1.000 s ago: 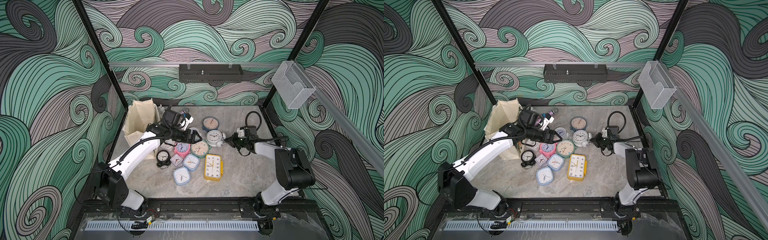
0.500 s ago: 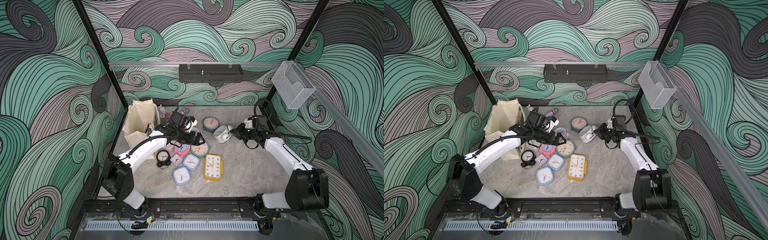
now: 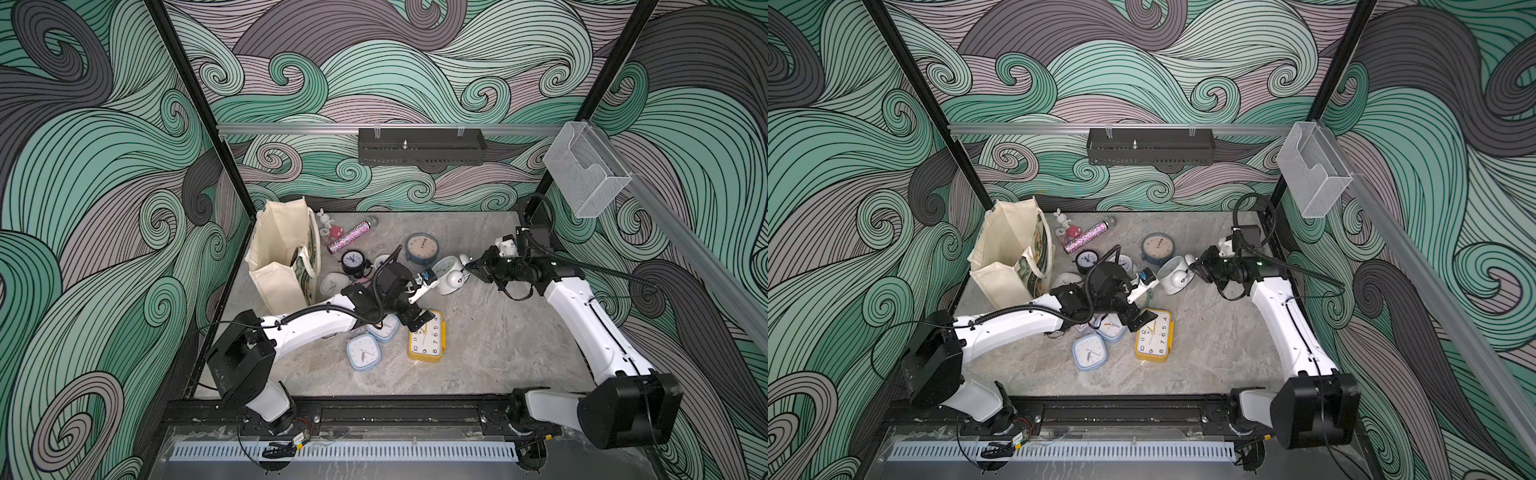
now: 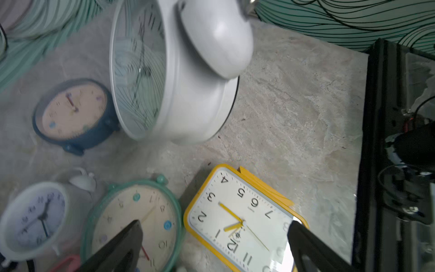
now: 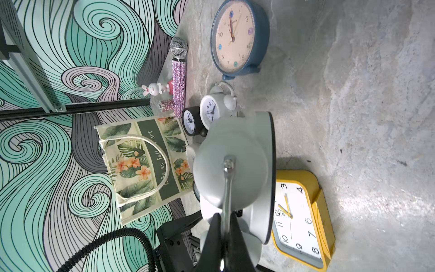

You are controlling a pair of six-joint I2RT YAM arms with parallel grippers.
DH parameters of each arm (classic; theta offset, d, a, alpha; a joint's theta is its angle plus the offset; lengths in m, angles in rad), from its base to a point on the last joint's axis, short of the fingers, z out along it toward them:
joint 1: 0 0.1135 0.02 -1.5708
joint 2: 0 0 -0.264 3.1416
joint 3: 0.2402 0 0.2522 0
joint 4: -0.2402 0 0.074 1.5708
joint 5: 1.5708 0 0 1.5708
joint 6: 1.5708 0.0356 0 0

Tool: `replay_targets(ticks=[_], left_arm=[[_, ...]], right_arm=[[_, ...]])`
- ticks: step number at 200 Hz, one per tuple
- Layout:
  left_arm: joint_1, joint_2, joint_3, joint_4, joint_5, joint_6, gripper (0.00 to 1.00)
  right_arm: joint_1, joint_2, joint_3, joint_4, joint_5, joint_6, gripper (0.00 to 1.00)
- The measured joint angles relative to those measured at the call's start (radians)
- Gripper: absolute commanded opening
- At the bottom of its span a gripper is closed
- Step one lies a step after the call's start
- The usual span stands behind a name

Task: Put the alarm clock into the canvas bag
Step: Pick up the alarm from the center of the board, then place the alarm at the canvas bag.

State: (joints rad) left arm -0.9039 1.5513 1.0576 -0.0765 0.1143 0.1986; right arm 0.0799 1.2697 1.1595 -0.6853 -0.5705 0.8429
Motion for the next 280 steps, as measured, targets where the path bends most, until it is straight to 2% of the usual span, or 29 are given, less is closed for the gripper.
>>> replay_targets(ticks=[37,68,98,116,154,194,222,280], left_arm=[[-0.024,0.007,-0.038,0.214,-0.091,0.181,0.99],[-0.042,0.045,-0.038,0.359,-0.154,0.256,0.99],[-0.067,0.097,-0.03,0.426,-0.186,0.305,0.97],[-0.074,0.114,-0.03,0.454,-0.206,0.314,0.93],[-0.081,0.123,-0.03,0.51,-0.251,0.311,0.78],[-0.099,0.127,-0.029,0.529,-0.32,0.314,0.72],[-0.107,0.127,-0.029,0.529,-0.357,0.323,0.63],[-0.124,0.126,-0.023,0.51,-0.412,0.323,0.58]], right_arm=[[0.0,-0.035,0.024,-0.042,-0.045,0.002,0.0],[0.006,-0.046,0.024,-0.05,-0.075,0.013,0.0],[0.006,-0.046,0.024,-0.05,-0.106,0.035,0.0],[0.006,-0.046,0.024,-0.05,-0.117,0.05,0.0],[0.007,-0.05,0.024,-0.047,-0.126,0.067,0.0],[0.007,-0.053,0.021,-0.018,-0.13,0.101,0.0],[0.007,-0.051,0.015,0.002,-0.136,0.134,0.0],[0.007,-0.044,0.006,0.036,-0.149,0.187,0.0]])
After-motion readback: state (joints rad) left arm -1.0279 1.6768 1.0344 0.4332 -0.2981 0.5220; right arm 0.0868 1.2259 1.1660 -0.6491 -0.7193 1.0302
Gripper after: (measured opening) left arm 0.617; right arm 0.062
